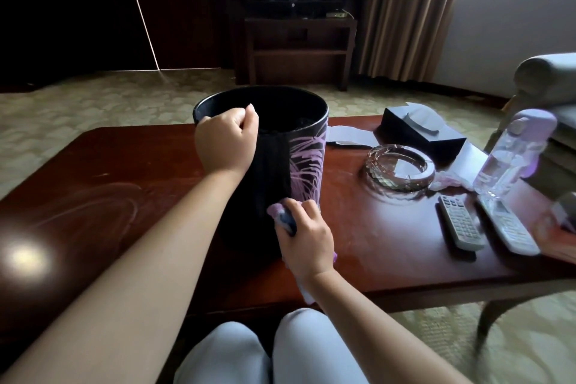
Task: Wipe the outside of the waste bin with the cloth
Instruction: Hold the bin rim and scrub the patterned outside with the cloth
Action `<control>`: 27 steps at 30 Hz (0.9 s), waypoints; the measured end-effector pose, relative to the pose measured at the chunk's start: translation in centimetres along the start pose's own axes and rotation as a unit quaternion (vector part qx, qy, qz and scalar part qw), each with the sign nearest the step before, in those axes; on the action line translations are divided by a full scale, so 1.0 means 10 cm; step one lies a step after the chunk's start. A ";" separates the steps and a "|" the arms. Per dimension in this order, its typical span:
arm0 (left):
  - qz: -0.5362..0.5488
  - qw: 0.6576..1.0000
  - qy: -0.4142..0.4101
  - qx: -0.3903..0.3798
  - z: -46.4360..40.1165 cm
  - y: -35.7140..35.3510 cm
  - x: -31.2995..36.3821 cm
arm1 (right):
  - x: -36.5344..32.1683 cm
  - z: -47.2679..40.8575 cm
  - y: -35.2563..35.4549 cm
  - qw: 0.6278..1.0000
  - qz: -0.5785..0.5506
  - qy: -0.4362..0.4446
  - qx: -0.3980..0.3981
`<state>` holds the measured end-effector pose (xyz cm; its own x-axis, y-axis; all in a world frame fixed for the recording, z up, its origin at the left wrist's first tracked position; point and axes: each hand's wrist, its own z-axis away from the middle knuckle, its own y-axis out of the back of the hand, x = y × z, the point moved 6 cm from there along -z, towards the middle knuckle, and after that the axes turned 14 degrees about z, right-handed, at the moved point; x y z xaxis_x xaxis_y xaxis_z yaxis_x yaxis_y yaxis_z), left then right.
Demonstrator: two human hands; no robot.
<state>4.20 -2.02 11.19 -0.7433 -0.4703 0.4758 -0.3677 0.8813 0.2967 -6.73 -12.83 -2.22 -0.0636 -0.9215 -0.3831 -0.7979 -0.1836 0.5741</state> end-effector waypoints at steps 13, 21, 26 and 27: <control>0.036 0.999 0.003 0.007 0.02 -0.01 -0.01 | 0.27 0.23 -0.15 0.999 0.037 -0.019 -0.002; 0.039 0.999 0.002 0.023 0.02 -0.01 -0.03 | 0.46 0.46 -0.30 0.992 0.096 -0.018 -0.078; 0.042 0.999 -0.007 0.031 0.03 -0.01 -0.04 | 0.44 0.37 -0.26 0.997 0.046 -0.045 -0.052; 0.041 0.999 -0.007 0.033 0.03 -0.01 -0.04 | 0.43 0.39 -0.28 0.996 0.050 -0.045 -0.061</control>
<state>4.33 -1.95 10.71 -0.7802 -0.3962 0.4841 -0.3411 0.9182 0.2017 -7.12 -14.99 -8.25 -0.1967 -0.9043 -0.3790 -0.7067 -0.1372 0.6941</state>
